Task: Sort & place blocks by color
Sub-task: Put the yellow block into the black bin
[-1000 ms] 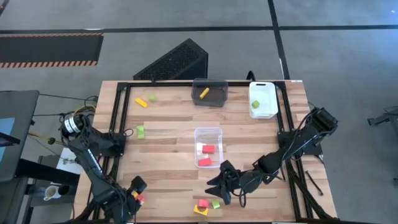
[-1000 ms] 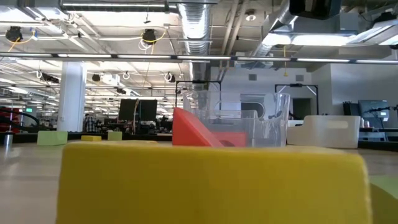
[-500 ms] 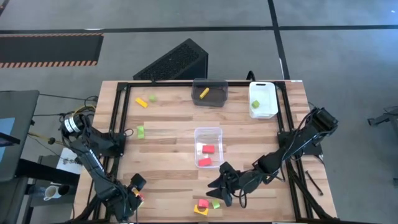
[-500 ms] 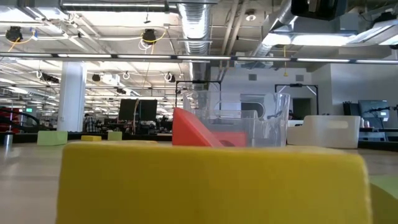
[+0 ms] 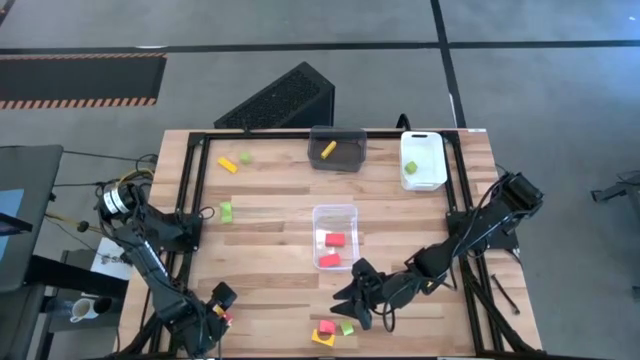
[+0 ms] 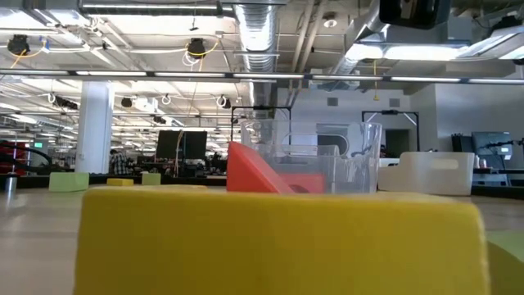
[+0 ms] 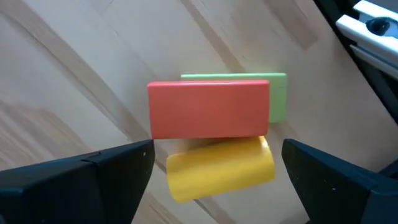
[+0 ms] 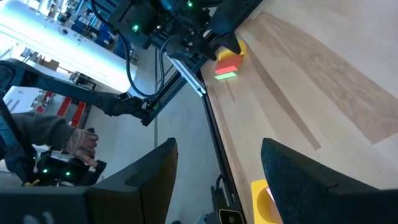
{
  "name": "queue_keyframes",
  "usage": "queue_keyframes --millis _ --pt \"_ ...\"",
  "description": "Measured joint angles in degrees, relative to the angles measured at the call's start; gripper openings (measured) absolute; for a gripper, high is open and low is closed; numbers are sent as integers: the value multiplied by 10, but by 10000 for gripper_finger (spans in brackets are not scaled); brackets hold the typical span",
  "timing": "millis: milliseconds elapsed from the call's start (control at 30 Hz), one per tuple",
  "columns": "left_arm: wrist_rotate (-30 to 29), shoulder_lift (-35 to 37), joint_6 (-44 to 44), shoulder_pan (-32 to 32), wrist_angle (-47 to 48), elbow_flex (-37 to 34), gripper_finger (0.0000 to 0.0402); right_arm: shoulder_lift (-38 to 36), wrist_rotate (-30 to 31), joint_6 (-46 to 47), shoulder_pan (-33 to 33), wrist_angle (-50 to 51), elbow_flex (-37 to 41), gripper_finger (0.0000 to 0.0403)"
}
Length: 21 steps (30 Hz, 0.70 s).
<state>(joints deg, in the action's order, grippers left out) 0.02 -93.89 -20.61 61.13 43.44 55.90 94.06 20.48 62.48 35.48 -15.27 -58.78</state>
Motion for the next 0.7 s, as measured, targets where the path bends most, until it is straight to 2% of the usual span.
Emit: queue_keyframes --millis 267,700 --pt "-1 0 -96 0 -9 -28 332 0 0 0 0 0 0 255" --pt "11 0 -131 0 -41 -54 332 0 -1 0 0 0 0 255"
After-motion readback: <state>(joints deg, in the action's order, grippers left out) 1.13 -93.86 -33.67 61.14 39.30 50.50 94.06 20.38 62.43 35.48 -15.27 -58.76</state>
